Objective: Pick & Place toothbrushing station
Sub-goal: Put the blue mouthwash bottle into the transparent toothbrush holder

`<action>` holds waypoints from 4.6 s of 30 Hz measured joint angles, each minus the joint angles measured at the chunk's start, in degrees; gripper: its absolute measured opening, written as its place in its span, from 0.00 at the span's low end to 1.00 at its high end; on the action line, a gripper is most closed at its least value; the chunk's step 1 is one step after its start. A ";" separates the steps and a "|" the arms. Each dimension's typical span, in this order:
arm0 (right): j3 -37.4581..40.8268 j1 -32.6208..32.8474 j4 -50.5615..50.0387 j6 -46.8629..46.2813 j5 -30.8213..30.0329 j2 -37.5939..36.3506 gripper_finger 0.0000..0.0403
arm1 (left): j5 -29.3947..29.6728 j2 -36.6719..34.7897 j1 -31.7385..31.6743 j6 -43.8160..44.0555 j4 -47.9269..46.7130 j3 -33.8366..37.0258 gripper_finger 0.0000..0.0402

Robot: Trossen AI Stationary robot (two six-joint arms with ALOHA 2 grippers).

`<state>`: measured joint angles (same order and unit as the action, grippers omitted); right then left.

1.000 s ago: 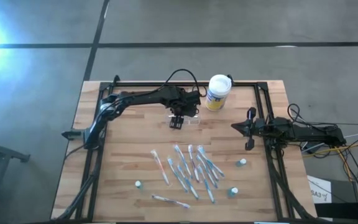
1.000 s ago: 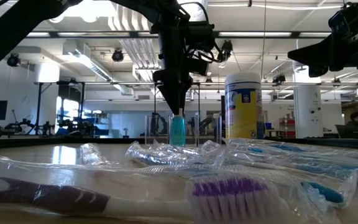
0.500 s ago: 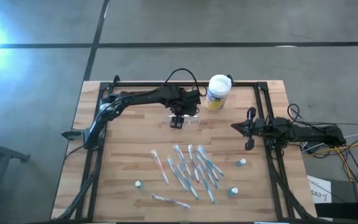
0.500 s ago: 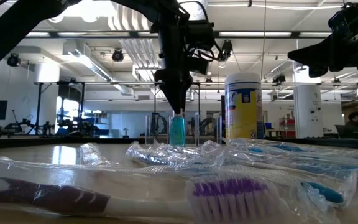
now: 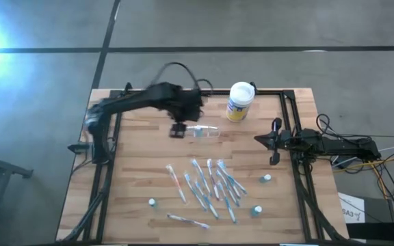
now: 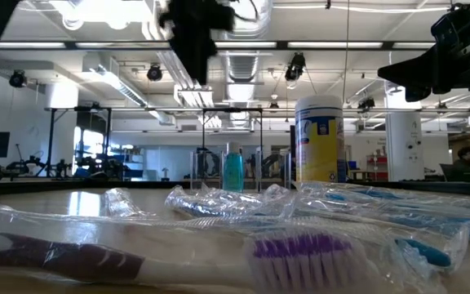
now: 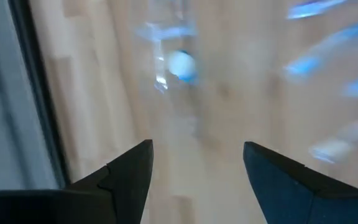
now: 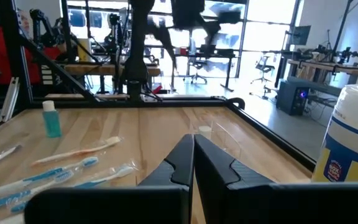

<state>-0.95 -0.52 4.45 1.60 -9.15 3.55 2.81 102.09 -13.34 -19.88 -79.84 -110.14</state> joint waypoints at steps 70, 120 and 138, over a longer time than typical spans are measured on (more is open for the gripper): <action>0.00 -0.01 0.11 -3.02 -0.01 0.04 0.02 | -7.38 -30.15 37.10 -18.12 31.92 42.84 0.33; 0.02 0.01 0.39 -2.99 -0.02 0.03 0.02 | 0.18 -8.57 51.77 -8.95 18.83 33.43 0.62; 0.02 -0.01 0.48 -3.10 -0.05 0.02 0.02 | -1.79 -7.83 52.67 -10.55 22.48 37.79 0.62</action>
<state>-0.93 -0.53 4.93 -1.50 -9.19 3.57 1.02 94.26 39.33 -30.43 -57.36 -72.35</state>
